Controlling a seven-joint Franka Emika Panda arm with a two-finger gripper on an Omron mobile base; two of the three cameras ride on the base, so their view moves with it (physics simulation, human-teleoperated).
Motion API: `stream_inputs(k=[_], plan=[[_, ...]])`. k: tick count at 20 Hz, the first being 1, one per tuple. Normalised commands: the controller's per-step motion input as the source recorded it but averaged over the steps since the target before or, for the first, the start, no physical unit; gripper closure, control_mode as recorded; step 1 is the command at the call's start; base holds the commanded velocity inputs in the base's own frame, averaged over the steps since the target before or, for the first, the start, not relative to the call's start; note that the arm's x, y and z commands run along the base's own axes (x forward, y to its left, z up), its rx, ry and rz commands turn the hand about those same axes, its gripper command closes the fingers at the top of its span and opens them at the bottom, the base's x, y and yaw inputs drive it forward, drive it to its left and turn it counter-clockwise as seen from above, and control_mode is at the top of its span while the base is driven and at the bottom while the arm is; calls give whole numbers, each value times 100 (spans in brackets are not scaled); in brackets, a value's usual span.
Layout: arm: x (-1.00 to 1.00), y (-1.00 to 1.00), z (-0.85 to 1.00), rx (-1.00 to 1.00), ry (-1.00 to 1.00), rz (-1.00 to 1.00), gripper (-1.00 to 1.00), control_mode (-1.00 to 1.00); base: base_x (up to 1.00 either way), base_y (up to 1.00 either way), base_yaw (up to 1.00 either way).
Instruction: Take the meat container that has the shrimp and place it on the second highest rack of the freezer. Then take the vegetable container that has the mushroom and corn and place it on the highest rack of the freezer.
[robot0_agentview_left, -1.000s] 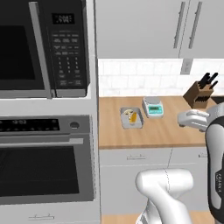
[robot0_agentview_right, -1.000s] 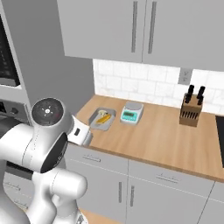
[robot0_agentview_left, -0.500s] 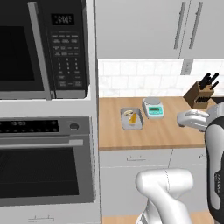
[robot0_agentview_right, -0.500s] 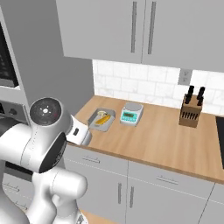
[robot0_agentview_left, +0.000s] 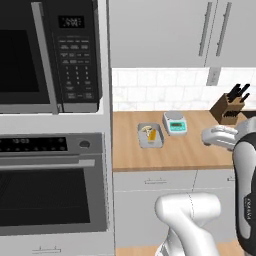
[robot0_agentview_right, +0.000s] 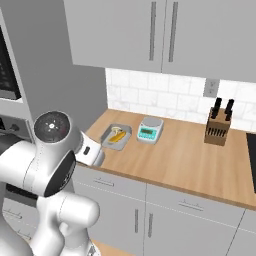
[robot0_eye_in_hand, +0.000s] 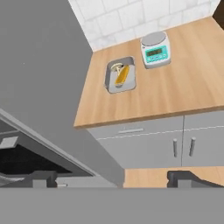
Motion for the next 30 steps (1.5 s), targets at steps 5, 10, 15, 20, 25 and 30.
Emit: stream_inputs(k=[5,10,15,20,25,30], plan=[[70,1,10,-10,45,2,-100,-100,0,0,0],[71,0,-1,-5,28,1,-100,-100,0,0,0],[68,1,-46,0,-3,0,-100,-100,0,0,0],[78,5,-55,0,-7,-5,-100,-100,0,0,0],[66,6,-62,0,-2,-4,-100,-100,0,0,0],[61,1,-34,0,0,-5,-100,-100,0,0,0]])
